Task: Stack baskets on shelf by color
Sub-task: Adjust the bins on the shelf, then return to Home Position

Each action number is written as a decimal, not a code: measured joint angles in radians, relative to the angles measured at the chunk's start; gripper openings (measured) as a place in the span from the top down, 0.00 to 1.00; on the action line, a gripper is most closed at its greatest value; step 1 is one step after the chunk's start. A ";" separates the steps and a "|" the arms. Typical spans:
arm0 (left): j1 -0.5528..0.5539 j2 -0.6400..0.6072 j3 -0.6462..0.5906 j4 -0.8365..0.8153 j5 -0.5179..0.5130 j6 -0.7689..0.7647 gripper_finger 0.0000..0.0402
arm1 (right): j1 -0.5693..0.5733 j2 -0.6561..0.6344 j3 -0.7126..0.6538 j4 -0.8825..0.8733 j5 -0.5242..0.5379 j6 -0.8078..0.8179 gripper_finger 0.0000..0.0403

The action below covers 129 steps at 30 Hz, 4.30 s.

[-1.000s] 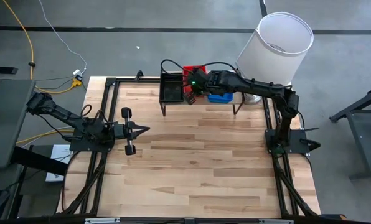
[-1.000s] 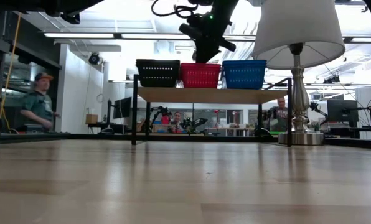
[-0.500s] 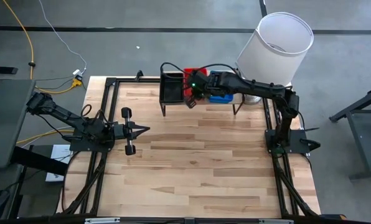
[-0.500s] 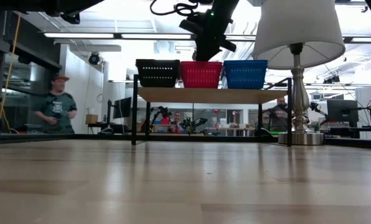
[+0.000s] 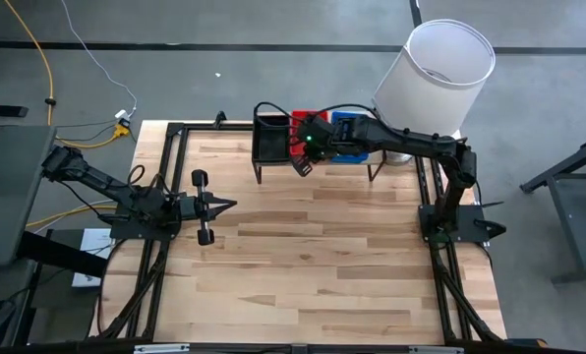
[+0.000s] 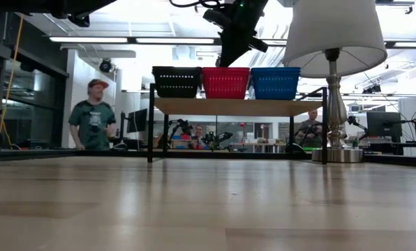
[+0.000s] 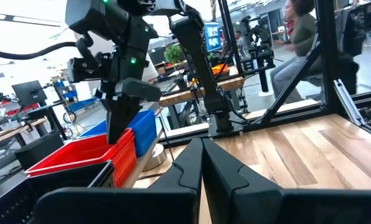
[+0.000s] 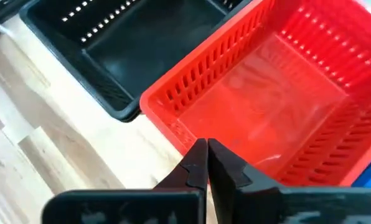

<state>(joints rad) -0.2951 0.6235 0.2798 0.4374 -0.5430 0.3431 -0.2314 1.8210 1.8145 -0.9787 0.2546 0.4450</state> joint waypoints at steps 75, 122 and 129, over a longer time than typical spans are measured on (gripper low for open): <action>0.412 -0.406 -0.081 -0.430 0.464 -0.295 1.00 | 0.627 -0.923 -1.085 0.567 0.320 -0.030 1.00; 0.288 -0.616 -0.267 -0.418 0.457 -0.332 1.00 | 0.220 -1.676 -1.753 1.050 -0.163 -0.325 1.00; 0.288 -0.615 -0.267 -0.418 0.457 -0.332 1.00 | 0.222 -1.734 -1.804 1.015 -0.162 -0.387 1.00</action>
<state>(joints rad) -0.0067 0.0082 0.0124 0.0193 -0.0860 0.0113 -0.0097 0.0874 0.0102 0.0365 0.0923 0.0581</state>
